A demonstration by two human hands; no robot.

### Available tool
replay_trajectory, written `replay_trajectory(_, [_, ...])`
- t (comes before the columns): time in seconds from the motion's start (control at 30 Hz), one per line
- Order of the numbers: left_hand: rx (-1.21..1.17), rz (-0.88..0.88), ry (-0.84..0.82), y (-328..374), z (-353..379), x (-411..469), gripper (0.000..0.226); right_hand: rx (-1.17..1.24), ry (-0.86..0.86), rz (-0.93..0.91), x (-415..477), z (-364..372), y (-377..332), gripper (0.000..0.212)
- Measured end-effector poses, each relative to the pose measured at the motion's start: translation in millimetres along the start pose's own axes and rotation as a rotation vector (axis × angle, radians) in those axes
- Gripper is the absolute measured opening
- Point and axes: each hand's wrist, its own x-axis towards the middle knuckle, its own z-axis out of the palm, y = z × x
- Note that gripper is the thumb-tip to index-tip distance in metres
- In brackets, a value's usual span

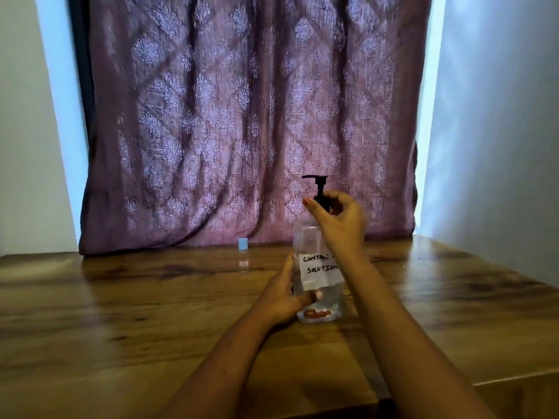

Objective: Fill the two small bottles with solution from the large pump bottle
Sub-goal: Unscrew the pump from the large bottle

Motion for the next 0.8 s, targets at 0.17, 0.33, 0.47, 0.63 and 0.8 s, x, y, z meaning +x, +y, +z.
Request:
replay_trajectory(0.17, [-0.044,-0.058,-0.04,3.4,-6.2,5.9,0.069,-0.002,0.018,-0.038,2.0,-0.1,-3.8,0.036])
replay_trajectory(0.33, [-0.121,-0.149,-0.085,7.1,-11.0,10.2,0.074,0.118,-0.128,0.034,3.9,-7.4,-7.2,0.03])
replay_trajectory(0.47, [-0.132,-0.142,-0.071,10.0,-8.8,7.7,0.073,0.241,-0.305,0.1,8.3,-18.8,-10.4,0.025])
replay_trajectory(0.63, [-0.12,-0.11,-0.08,5.5,-5.6,5.7,0.072,0.308,-0.307,0.127,6.6,-16.2,1.1,0.023])
replay_trajectory(0.8, [-0.114,-0.096,-0.076,5.1,-7.7,8.3,0.069,0.276,-0.214,0.103,9.7,-8.6,6.0,0.033])
